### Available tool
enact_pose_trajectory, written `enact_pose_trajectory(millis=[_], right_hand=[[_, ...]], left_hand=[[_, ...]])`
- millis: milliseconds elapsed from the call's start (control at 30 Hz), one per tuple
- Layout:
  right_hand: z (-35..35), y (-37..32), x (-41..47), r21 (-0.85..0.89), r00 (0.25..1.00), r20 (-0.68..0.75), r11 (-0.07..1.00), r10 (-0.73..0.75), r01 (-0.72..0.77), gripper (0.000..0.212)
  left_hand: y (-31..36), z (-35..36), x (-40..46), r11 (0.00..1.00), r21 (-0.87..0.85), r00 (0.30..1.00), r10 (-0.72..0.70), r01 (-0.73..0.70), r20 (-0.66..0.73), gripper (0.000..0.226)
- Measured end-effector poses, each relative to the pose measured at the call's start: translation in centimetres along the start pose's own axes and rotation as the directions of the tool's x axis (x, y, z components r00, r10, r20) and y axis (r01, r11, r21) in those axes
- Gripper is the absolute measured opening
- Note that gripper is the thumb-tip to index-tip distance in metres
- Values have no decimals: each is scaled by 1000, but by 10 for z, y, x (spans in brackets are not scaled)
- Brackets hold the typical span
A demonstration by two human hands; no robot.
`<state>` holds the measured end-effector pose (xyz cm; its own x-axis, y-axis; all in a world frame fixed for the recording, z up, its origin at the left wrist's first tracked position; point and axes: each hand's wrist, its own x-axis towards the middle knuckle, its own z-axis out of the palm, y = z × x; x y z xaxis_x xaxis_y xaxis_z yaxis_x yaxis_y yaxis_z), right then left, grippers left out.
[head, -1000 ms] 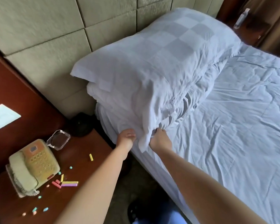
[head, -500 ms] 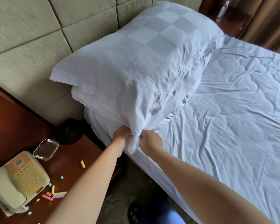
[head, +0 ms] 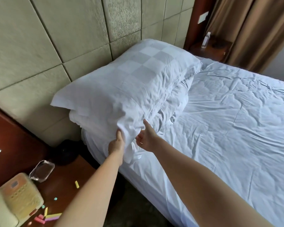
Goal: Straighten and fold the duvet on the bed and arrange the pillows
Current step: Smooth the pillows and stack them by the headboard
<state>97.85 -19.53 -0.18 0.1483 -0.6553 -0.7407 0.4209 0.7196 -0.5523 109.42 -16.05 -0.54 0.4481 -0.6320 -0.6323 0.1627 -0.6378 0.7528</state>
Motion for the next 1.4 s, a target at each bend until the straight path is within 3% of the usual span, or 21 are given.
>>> enact_pose_trajectory(millis=[100, 200, 267, 367, 433, 500, 533, 667, 767, 833, 900, 967, 1000, 1067, 1167, 1300, 1400], right_hand=[[9, -15, 3, -76, 998, 19, 995, -61, 62, 48], [8, -17, 8, -46, 990, -28, 990, -135, 134, 19], [0, -5, 12, -212, 975, -96, 961, -200, 177, 13], [-23, 5, 14, -335, 997, -51, 942, -51, 31, 20], [-32, -9, 17, -206, 1000, 12, 978, -27, 29, 17], [-34, -31, 22, -21, 998, 3, 998, -59, 59, 15], [-35, -42, 26, -7, 996, -21, 997, -82, 82, 14], [-60, -63, 39, -472, 989, -83, 879, -122, 69, 19], [-75, -65, 39, -594, 993, -47, 803, -108, 59, 18], [-78, -67, 41, -558, 991, -4, 822, -137, 112, 16], [-76, -75, 42, -366, 995, 16, 926, -96, 95, 11], [-76, -88, 44, -170, 999, 5, 984, -49, 49, 19], [-77, -94, 46, -134, 998, -6, 989, -60, 59, 13], [-82, -100, 50, -230, 993, -16, 967, -120, 113, 15], [-100, -93, 54, -455, 990, 5, 881, -140, 127, 25], [-127, -93, 62, -488, 998, 14, 871, -62, 61, 18], [-145, -95, 79, -474, 998, -48, 880, -40, 13, 17]], left_hand=[[-3, -3, -15, 991, 10, 990, 132, -132, -48, 62], [-7, -6, -22, 993, 53, 993, 112, -110, -28, 61], [-11, -11, -21, 992, 65, 991, 108, -104, -77, 59], [-25, -14, -20, 987, 147, 980, 97, -71, -172, 52], [-32, -9, -24, 986, 166, 965, 75, -33, -253, 46], [-35, -1, -26, 994, 105, 944, 41, -7, -327, 46], [-34, 4, -28, 998, 70, 935, 30, -6, -353, 45], [-37, 19, -31, 999, 30, 908, -17, 33, -420, 45], [-43, 29, -34, 995, 48, 884, -54, 86, -464, 50], [-45, 37, -37, 995, 17, 862, -76, 98, -501, 55], [-48, 46, -39, 991, -105, 839, -128, 86, -528, 58], [-47, 58, -42, 942, -320, 823, -257, 98, -506, 62], [-49, 66, -42, 897, -426, 826, -325, 115, -461, 58], [-49, 87, -46, 821, -545, 853, -398, 167, -338, 40], [-48, 123, -45, 804, -543, 905, -390, 243, -173, 33], [-39, 154, -37, 873, -434, 938, -314, 223, -150, 15], [-34, 168, -18, 908, -370, 946, -274, 196, -171, 23]])
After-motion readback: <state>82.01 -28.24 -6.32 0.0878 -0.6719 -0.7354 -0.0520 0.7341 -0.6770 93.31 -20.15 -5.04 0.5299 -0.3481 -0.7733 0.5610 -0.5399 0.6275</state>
